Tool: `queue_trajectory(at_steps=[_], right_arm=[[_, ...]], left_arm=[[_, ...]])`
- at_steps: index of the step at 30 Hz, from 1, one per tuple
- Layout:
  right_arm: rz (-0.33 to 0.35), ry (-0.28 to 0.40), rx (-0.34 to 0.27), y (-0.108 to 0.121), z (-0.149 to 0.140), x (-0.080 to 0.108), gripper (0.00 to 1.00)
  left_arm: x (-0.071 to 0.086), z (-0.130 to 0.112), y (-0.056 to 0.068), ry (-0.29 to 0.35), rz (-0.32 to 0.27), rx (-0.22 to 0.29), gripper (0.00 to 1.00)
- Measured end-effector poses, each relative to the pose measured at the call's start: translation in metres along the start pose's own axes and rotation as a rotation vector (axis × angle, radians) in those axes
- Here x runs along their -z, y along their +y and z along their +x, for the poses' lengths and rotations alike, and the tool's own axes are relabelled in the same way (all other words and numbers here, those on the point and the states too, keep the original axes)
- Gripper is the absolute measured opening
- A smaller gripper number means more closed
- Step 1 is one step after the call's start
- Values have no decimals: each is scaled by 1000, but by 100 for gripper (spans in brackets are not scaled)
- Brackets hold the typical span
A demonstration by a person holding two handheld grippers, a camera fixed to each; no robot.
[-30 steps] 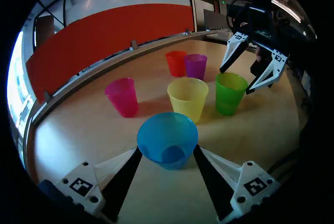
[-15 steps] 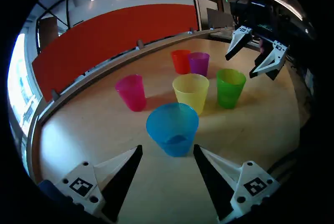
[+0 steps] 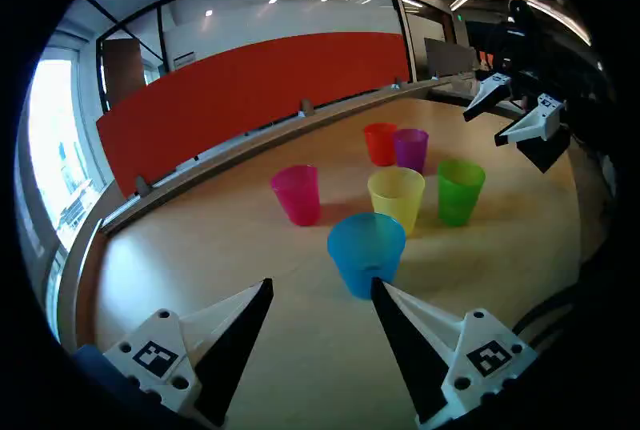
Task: Pour water
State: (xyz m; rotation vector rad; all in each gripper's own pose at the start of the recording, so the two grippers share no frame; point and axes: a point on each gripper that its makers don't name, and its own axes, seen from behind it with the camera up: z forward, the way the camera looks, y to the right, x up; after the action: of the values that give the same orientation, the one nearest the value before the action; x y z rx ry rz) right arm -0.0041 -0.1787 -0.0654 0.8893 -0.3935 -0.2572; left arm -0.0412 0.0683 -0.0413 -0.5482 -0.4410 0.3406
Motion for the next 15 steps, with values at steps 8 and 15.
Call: queue_trajectory(at_steps=[8,15], right_arm=[[-140,83,-79,26,7,18,100],[-317,165,-127,61,14,39,100]], left_arm=[[17,16,-24,81,91,63,90],[30,29,-48,167,176,145,90]])
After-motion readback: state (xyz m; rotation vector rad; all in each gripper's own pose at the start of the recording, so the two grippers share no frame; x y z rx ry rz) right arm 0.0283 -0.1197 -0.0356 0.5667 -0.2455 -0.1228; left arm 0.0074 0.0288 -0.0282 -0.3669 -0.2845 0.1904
